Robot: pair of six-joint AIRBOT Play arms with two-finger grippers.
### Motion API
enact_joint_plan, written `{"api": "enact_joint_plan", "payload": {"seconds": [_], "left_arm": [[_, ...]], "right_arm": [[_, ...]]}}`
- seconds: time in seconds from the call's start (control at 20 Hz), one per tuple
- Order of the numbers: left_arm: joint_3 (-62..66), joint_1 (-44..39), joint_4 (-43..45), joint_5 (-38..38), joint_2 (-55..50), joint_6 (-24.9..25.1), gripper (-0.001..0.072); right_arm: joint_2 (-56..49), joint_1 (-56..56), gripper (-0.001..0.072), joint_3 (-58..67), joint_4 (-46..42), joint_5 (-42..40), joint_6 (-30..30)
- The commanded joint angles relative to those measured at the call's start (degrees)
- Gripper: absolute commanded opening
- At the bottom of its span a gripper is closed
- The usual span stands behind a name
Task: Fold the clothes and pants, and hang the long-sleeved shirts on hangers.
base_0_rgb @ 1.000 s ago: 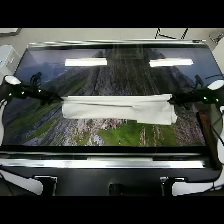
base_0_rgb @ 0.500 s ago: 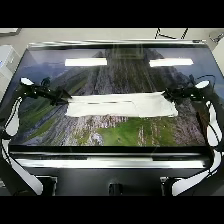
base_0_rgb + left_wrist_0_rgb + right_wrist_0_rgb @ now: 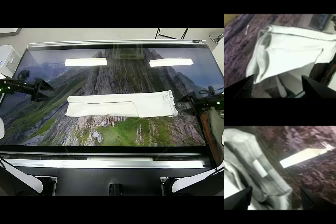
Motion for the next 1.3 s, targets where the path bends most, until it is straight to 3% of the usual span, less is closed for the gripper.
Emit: {"api": "enact_joint_plan", "payload": {"seconds": [0.0,0.25,0.55,0.7,0.75,0.8,0.9,0.95,1.0,1.05,1.1,1.15,1.25], "left_arm": [[0.39,-0.74,-0.11,-1.55,4.61,-0.37,0.0671],[0.39,-6.60,-0.11,-2.08,8.92,-0.13,0.0671],[0.39,-12.37,-0.13,-2.47,9.16,-0.20,0.0670],[0.39,-15.52,-0.13,-2.27,9.14,-0.17,0.0671],[0.39,-16.50,-0.13,-2.25,9.14,-0.15,0.0671],[0.39,-17.62,-0.13,-1.66,9.11,0.26,0.0670],[0.39,-19.80,-0.11,2.14,8.96,0.72,0.0668],[0.39,-20.96,-0.11,4.39,8.74,0.74,0.0660],[0.39,-22.36,-0.11,7.08,8.31,0.74,0.0555],[0.39,-24.13,-0.11,9.79,7.63,0.74,0.0340],[0.39,-26.08,-0.11,12.07,6.78,0.92,0.0206],[0.39,-28.46,-0.09,14.56,5.66,1.84,0.0137],[0.39,-33.81,-0.11,19.23,2.80,2.45,0.0115]], "right_arm": [[-3.63,-0.17,0.0715,0.15,3.63,2.14,-3.34],[-6.16,1.18,0.0715,0.15,14.80,4.61,-11.43],[-6.16,1.90,0.0712,0.15,15.21,5.92,-12.90],[-6.16,5.14,0.0700,0.15,12.07,2.75,-13.16],[-6.16,6.69,0.0639,0.15,10.84,1.31,-12.44],[-6.14,7.91,0.0492,0.17,10.56,0.35,-11.58],[-5.29,9.68,0.0108,0.17,10.78,-0.24,-10.51],[-4.09,10.34,0.0051,0.17,10.80,0.09,-10.34],[-2.36,10.93,0.0050,0.17,10.78,0.31,-10.36],[-0.35,11.56,0.0049,0.17,10.86,0.61,-10.16],[2.10,12.31,0.0049,0.17,10.84,1.25,-9.86],[5.01,13.42,0.0048,0.17,10.78,2.23,-9.46],[11.26,16.37,0.0048,0.15,10.62,3.58,-7.80]]}}
